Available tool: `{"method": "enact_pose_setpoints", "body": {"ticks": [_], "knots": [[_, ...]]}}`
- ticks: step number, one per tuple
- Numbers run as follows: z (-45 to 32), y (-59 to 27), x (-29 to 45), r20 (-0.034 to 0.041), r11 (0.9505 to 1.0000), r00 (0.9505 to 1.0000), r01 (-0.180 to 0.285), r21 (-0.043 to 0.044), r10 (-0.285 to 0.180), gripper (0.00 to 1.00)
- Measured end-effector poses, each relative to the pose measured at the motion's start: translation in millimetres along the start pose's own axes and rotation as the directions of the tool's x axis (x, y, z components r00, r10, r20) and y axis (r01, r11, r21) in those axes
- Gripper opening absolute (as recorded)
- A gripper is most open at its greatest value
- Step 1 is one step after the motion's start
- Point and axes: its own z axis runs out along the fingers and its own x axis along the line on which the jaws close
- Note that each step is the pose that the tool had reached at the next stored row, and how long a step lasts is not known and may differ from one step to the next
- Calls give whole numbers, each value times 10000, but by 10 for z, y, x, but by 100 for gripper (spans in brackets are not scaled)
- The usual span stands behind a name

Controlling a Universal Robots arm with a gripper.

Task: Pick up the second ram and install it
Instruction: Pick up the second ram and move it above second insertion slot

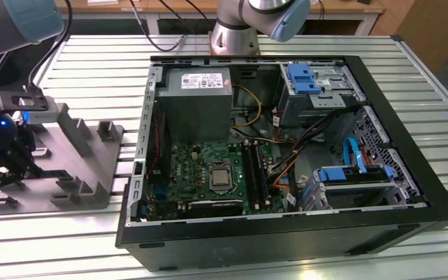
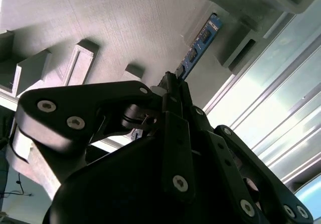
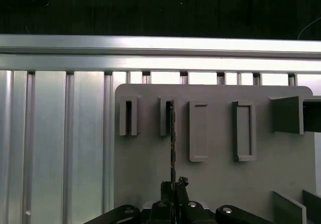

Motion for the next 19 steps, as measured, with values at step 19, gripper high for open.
{"method": "enact_pose_setpoints", "body": {"ticks": [19], "knots": [[-93, 3, -5, 19, 10000, 10000, 0, 0, 0, 14]]}}
